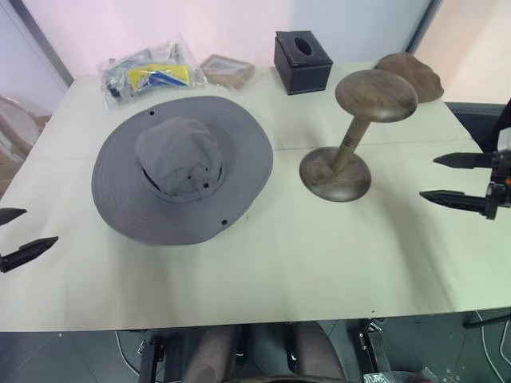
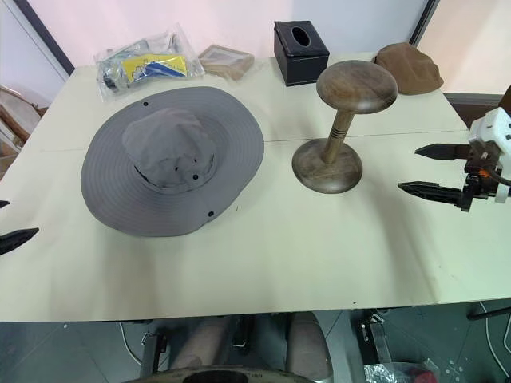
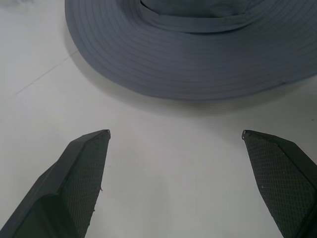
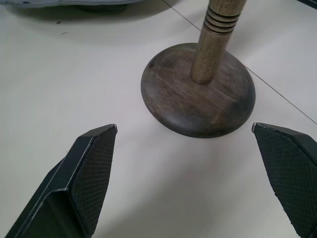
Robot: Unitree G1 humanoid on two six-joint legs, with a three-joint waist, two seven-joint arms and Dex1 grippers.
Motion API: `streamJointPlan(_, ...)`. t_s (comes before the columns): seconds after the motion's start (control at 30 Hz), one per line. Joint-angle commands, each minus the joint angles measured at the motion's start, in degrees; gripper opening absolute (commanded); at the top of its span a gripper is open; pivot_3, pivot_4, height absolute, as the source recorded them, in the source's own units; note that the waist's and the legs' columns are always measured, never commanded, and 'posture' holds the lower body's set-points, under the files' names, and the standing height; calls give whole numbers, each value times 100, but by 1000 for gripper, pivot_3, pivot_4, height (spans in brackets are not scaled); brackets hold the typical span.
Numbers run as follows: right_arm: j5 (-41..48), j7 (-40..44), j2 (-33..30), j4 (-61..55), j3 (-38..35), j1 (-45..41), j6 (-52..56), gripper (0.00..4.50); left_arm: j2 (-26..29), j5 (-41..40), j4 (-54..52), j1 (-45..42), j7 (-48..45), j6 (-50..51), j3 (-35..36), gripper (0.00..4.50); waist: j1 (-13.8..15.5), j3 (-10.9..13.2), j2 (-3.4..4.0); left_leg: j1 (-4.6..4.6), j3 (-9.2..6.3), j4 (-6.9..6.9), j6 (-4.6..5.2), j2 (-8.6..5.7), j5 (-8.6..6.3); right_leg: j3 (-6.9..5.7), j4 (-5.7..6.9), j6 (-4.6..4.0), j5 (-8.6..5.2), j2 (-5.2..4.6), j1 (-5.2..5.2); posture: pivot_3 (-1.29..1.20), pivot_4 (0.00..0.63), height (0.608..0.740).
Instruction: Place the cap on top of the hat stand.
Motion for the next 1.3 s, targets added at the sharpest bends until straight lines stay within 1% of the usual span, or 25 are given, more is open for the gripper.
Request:
streamJointPlan(0.03,56,-44,-18,-183,-209,24,-41,4500,117,25,-20,-53,-53,-65,44,4484,2,0,0,0,0,0,0,0,0,0,0,0,0,0,0,0,150,734)
streamJointPlan(0.3,99,-140,-12,-288,-181,-23,35,4500,103,62,-183,-257,123,5,-28,4484,4,0,0,0,0,7,-2,0,2,0,3,1,1,0,2,0,150,734)
streamJointPlan(0.43,276,-181,8,-399,-95,-201,417,4500,112,103,-504,-466,213,-178,-274,4484,8,0,-1,0,0,12,-2,0,2,0,4,3,2,0,4,0,150,734)
streamJointPlan(0.53,433,-114,-8,-790,-136,-132,625,4500,43,323,-778,-793,413,-779,-532,4484,21,0,-1,0,0,16,-2,0,2,0,7,2,3,0,6,0,150,734)
streamJointPlan(0.6,620,-135,12,-1207,-234,-21,850,4500,-9,535,-1041,-828,387,-1341,-731,4484,18,-2,2,-1,0,20,-2,0,2,0,7,0,5,0,6,0,150,734)
streamJointPlan(0.63,739,-155,28,-1443,-300,46,974,4500,-38,667,-1164,-799,369,-1647,-828,4484,18,-2,1,-1,0,22,-2,0,2,0,7,0,5,0,6,0,150,734)
streamJointPlan(0.73,1322,-277,88,-2326,-606,267,1558,4500,-32,1266,-1313,-415,62,-3068,-1205,4484,-1,-3,2,-2,2,24,-2,0,2,3,5,3,7,0,9,0,150,734)
streamJointPlan(0.8,1714,-397,101,-2845,-793,349,1935,4500,59,1523,-1212,-164,-189,-3843,-1465,4484,-4,-6,8,-4,5,21,-1,0,2,12,4,3,7,1,11,0,150,734)
streamJointPlan(0.87,2090,-566,113,-3290,-949,377,2269,4500,105,1695,-980,-177,-198,-4360,-1726,4484,19,-6,8,-4,8,16,-1,0,2,17,5,2,6,2,15,0,150,734)
streamJointPlan(0.97,2559,-876,127,-3884,-1125,397,2652,4500,-121,2227,-396,-851,385,-5112,-2352,4484,92,-7,8,-1,8,17,-1,5,2,14,4,-16,-3,2,5,0,150,734)
streamJointPlan(1.1,2908,-1244,93,-4171,-1239,297,2918,4500,-506,2881,320,-1718,1074,-5776,-3107,4484,168,-10,1,-2,10,38,0,4,1,13,1,-13,8,1,17,0,150,734)
streamJointPlan(1.2,3124,-1465,20,-4300,-1314,233,3081,4500,-563,3422,712,-2031,1477,-6324,-3522,4484,161,-12,-7,-6,11,55,0,4,1,14,1,-6,14,5,17,0,150,734)
streamJointPlan(1.23,3209,-1533,-9,-4334,-1351,197,3141,4500,-569,3607,814,-2103,1608,-6511,-3660,4484,153,-12,-8,-8,11,58,1,4,2,14,1,8,22,6,15,0,150,734)
streamJointPlan(1.3,3424,-1676,-64,-4365,-1426,101,3266,4500,-654,3978,1037,-2214,1992,-6723,-3868,4484,142,-13,-7,-9,14,59,2,4,1,16,1,12,24,6,12,0,150,734)
